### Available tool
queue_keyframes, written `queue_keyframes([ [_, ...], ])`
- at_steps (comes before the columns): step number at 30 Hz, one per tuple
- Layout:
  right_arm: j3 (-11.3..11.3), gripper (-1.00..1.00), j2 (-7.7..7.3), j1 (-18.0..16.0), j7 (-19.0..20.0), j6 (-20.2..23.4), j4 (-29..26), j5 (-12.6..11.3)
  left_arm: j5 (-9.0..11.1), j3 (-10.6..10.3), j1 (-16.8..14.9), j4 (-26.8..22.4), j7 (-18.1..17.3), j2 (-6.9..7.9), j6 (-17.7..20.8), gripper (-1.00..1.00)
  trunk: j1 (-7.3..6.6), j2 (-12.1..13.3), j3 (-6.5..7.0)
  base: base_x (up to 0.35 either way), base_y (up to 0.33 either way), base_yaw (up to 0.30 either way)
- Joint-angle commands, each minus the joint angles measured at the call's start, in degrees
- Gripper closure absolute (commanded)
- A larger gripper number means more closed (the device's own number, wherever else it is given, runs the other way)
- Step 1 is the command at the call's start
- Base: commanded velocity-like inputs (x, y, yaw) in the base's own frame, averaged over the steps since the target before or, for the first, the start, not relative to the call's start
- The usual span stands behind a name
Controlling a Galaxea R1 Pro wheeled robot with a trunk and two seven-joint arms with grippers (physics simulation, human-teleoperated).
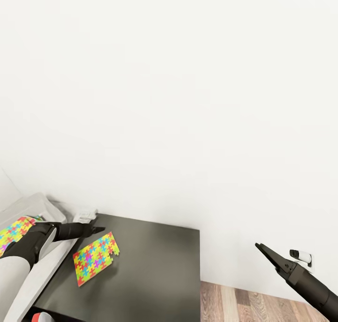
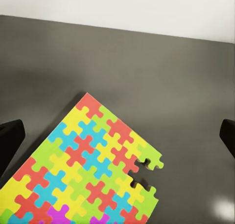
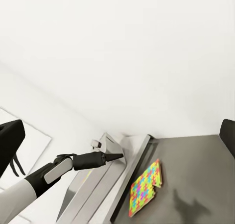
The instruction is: Put all the toys in the child's room - the three board games (two on the bed and one on the table), the two jigsaw puzzles on the table, and the tennis ball on the table - inside the toy box on the table in the child's room.
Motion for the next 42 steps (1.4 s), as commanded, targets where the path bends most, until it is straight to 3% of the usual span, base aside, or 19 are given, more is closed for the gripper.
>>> queue_keyframes([
  [1, 0.0, -1.00, 0.00, 0.0, -0.1, 0.4, 0.0, -0.4, -0.2, 0.3, -0.1, 0.0, -0.3, 0.14, 0.4, -1.00, 0.03, -0.1, -0.20, 0.000, 0.000, 0.000],
  [9, 0.0, -1.00, 0.01, 0.0, -0.1, 0.4, 0.0, -0.4, -0.1, 0.5, -0.1, 0.0, -0.3, 1.01, 0.3, -1.00, 0.03, -0.1, -0.95, 0.000, 0.000, 0.000],
  [32, 0.0, -1.00, -0.01, 0.0, -0.1, 0.4, 0.0, -0.4, 0.1, 0.8, -0.1, 0.0, 0.3, 0.88, 0.5, -1.00, 0.03, -0.1, -3.09, 0.000, 0.000, 0.000],
  [42, 0.0, -1.00, -0.02, 0.0, -0.1, 0.4, 0.0, -0.4, -0.1, 4.8, -1.3, -0.1, 0.6, 1.07, 0.5, -1.00, 0.03, -0.1, -4.02, 0.000, 0.000, 0.000],
])
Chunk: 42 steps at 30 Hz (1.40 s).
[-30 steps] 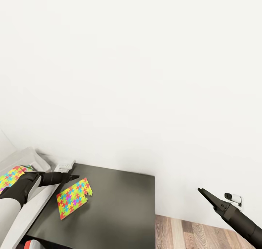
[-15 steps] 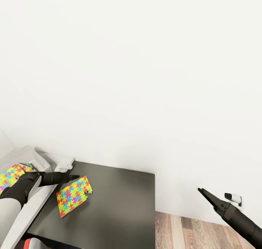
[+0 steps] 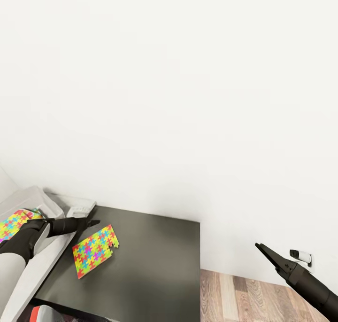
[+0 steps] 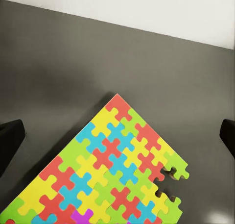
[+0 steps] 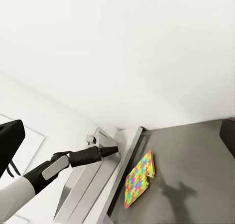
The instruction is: Put all the toys in the child's room - the three board games (two on the bed and one on the table), the two jigsaw puzzles on the table, and the tennis ball on the table - inside the toy box on the table in the child's room.
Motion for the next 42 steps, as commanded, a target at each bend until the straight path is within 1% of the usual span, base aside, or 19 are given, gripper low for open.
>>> queue_keyframes([
  [1, 0.0, -1.00, -0.02, 0.0, -0.1, 0.4, 0.0, -0.4, -0.2, 0.5, -0.1, -0.1, -0.3, -0.04, 0.5, -1.00, 0.03, -0.1, -0.20, 0.000, 0.000, 0.000],
  [10, 0.0, -1.00, -0.02, 0.0, -0.1, 0.4, 0.0, -0.4, -0.3, 1.2, -0.5, -0.1, -0.1, -0.02, 0.4, -1.00, 0.03, -0.1, -1.03, 0.000, 0.000, 0.000],
  [22, 0.0, -1.00, -0.02, 0.0, -0.1, 0.4, 0.0, -0.4, -0.4, 1.2, -0.5, -0.1, 1.1, -0.02, -0.3, -1.00, 0.03, -0.1, -2.15, 0.000, 0.000, 0.000],
  [42, 0.0, -1.00, -0.02, 0.0, 0.0, 0.4, 0.0, -0.3, -0.3, 1.3, -0.5, -0.1, 1.3, -0.03, -0.4, -1.00, 0.03, -0.1, -4.01, 0.000, 0.000, 0.000],
])
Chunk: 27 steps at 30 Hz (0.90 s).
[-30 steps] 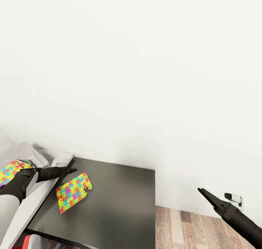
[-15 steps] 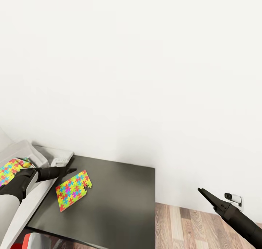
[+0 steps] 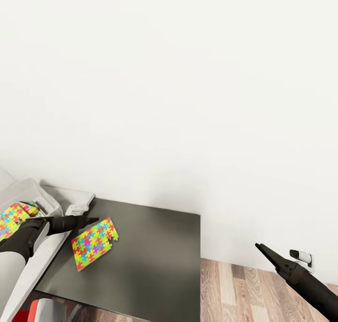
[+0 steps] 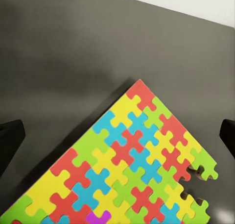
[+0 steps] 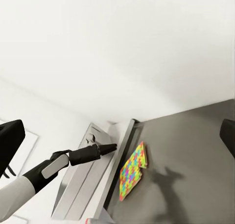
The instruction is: Put all the toys in the child's room - the three board games (two on the bed and one on the table), the two jigsaw puzzles on the table, and the tennis ball on the table - inside the toy box on the table in the child's room.
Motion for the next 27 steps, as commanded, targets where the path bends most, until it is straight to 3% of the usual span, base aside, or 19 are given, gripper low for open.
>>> queue_keyframes([
  [1, 0.0, -1.00, -0.02, 0.0, -0.1, 0.4, 0.0, -0.4, -0.2, 0.3, 0.0, -0.1, -0.3, -0.04, 0.5, -1.00, 0.03, -0.1, -0.19, 0.000, 0.000, 0.000],
  [27, 0.0, -1.00, -0.02, 0.0, 0.0, 0.4, 0.0, -0.4, -0.2, 0.3, -0.1, -0.1, -0.4, 0.06, 0.2, -1.00, 0.03, -0.1, -2.60, 0.000, 0.000, 0.000],
])
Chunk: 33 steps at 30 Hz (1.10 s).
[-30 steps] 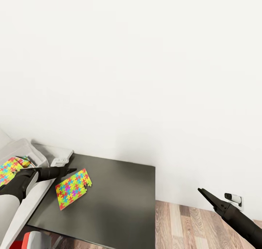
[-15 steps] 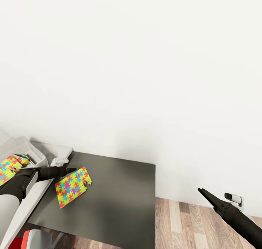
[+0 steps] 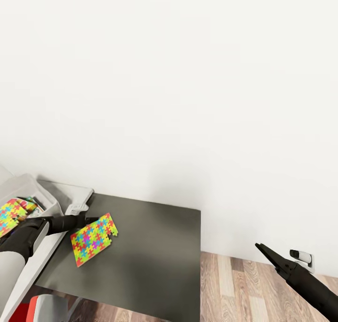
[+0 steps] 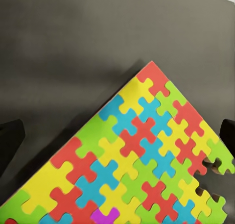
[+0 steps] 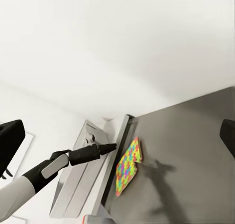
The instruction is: Put all the toys in the child's room - the three board games (two on the bed and one on the table), the two jigsaw puzzles on the table, and the tennis ball on the table - inside the toy box on the table in the child's room.
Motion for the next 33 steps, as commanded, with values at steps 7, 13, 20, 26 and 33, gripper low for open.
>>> queue_keyframes([
  [7, 0.0, -1.00, -0.02, 0.0, -0.1, 0.4, 0.0, -0.4, -0.2, 0.4, -0.1, -0.1, -0.4, -0.04, 0.5, -1.00, 0.03, -0.1, -0.74, 0.000, 0.000, 0.000],
  [13, 0.0, -1.00, -0.02, 0.0, -0.1, 0.4, 0.0, -0.4, -0.2, 0.4, -0.1, -0.1, -0.3, 0.01, 0.1, -1.00, 0.03, -0.1, -1.30, 0.000, 0.000, 0.000],
  [20, 0.0, -1.00, -0.02, 0.0, -0.1, 0.4, 0.0, -0.4, -0.3, 0.3, 0.0, 0.0, -0.3, 0.36, -0.2, -1.00, 0.03, -0.1, -1.95, 0.000, 0.000, 0.000],
  [26, 0.0, -1.00, -0.02, 0.0, -0.1, 0.4, 0.0, -0.3, -0.3, 0.3, 0.0, 0.0, -0.3, 0.43, -0.4, -1.00, 0.03, -0.1, -2.51, 0.000, 0.000, 0.000],
  [33, 0.0, -1.00, -0.02, 0.0, -0.1, 0.3, -0.1, -0.3, -0.3, 0.3, 0.0, 0.0, -0.3, 0.40, -0.5, -1.00, 0.03, -0.1, -3.16, 0.000, 0.000, 0.000],
])
